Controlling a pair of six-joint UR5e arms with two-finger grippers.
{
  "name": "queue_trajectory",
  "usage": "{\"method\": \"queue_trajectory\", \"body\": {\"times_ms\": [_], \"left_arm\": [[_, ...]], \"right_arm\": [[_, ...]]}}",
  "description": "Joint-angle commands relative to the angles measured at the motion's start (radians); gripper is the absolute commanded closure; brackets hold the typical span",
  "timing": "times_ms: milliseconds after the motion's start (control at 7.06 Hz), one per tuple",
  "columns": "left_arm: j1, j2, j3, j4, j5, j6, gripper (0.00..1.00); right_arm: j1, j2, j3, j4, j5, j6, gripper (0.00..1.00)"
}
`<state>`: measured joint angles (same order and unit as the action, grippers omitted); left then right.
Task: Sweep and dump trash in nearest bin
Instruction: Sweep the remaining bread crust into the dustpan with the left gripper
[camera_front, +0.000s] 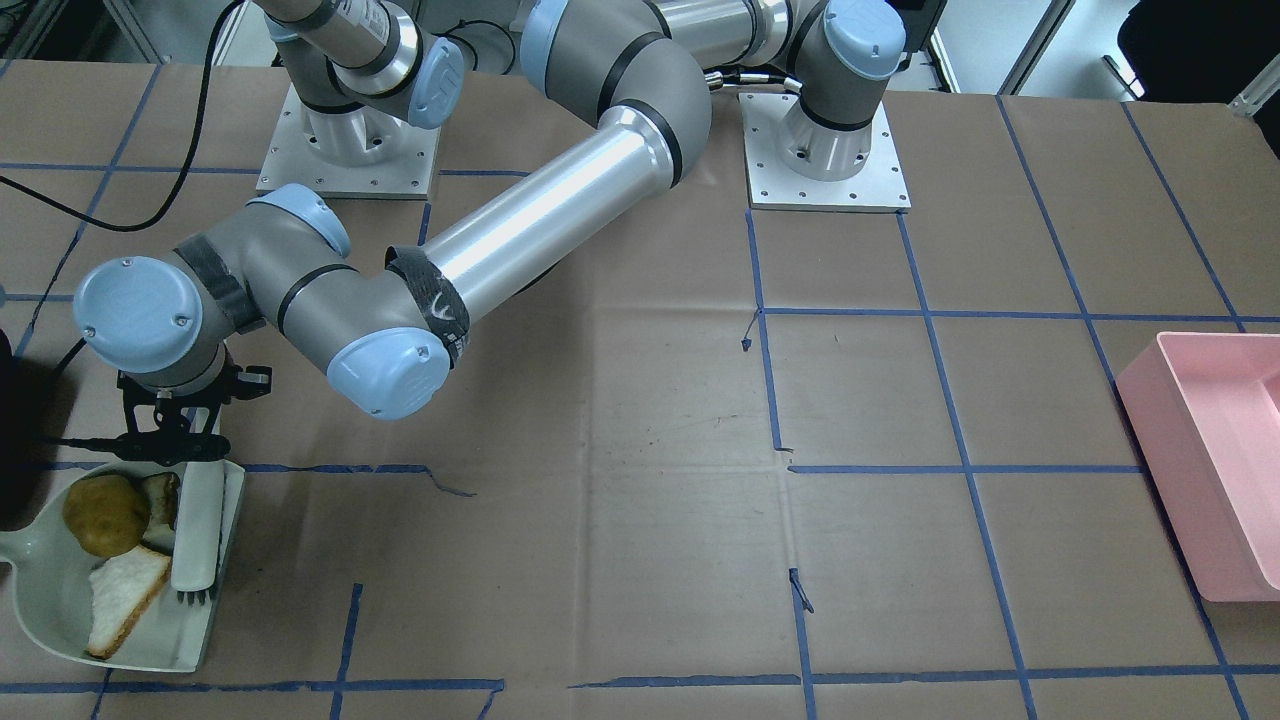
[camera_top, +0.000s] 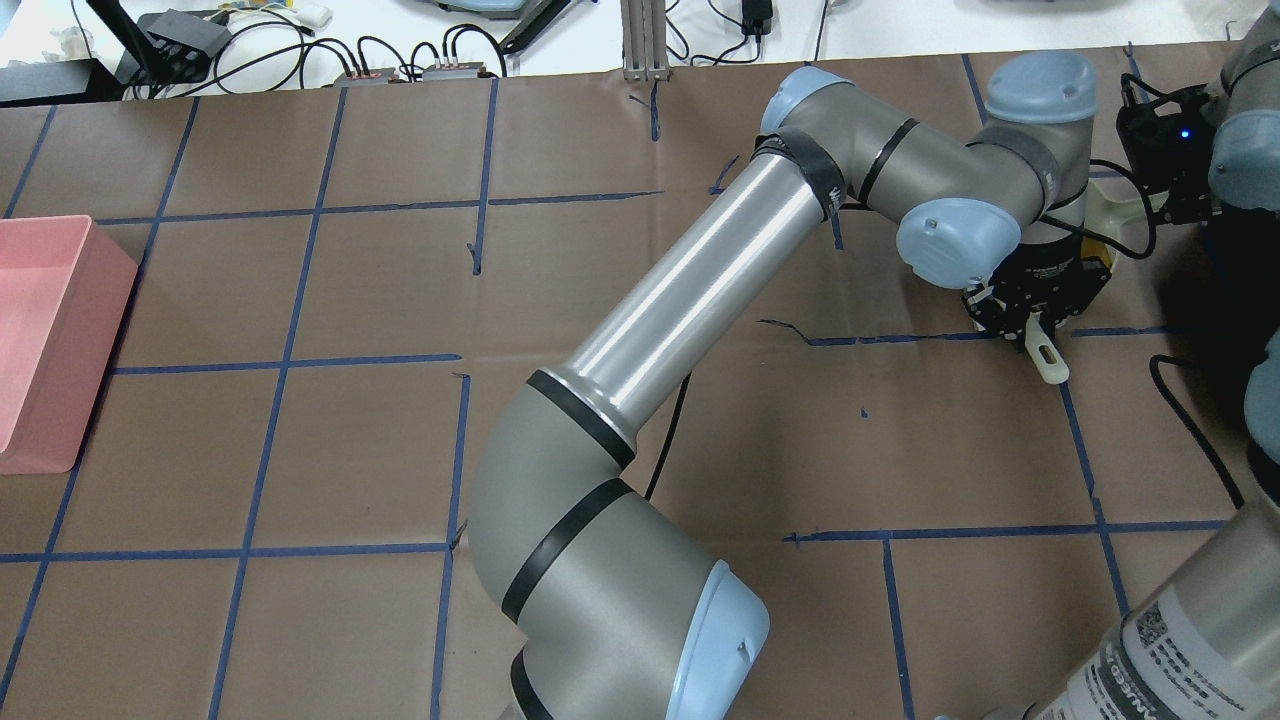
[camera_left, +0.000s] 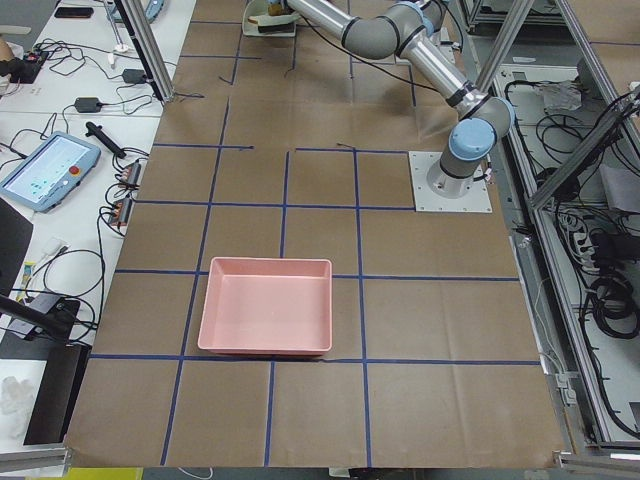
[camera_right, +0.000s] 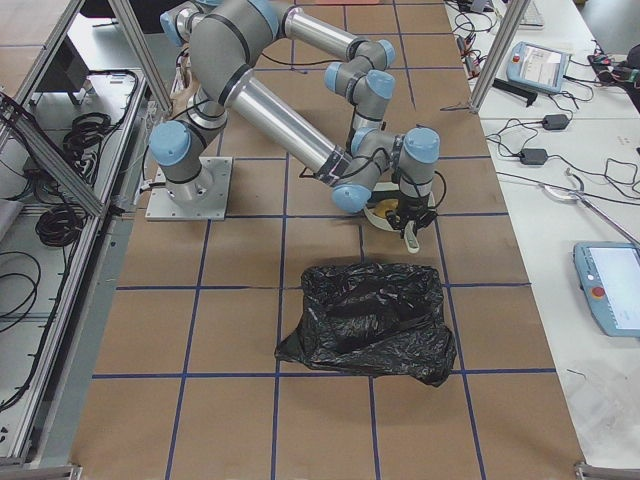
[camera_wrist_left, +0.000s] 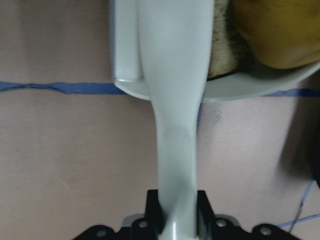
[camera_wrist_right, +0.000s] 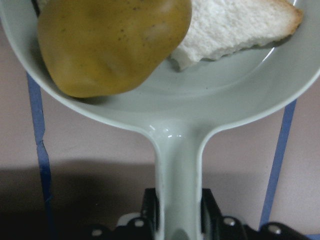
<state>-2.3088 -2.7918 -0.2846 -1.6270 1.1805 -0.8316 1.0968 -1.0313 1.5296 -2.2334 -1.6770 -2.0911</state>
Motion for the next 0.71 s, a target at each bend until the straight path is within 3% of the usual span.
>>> {"method": "queue_trajectory", "body": {"times_ms": [0,283,566], "left_arm": [[0.002,0.085,-0.094,-0.077,0.074,0.0,1.0],[0.006,0.229,-0.288,-0.085,0.129,0.009,1.0],[0.038,0.415,-0.575,-0.062,0.151,0.016,1.0]], "right_arm": [[0.0,-0.001,0.001,0.0,0.0,0.0,0.99],[0.0,-0.001,0.001,0.0,0.023,0.0,0.99],[0.0,-0.001,0.001,0.0,0.04,0.0,1.0]]}}
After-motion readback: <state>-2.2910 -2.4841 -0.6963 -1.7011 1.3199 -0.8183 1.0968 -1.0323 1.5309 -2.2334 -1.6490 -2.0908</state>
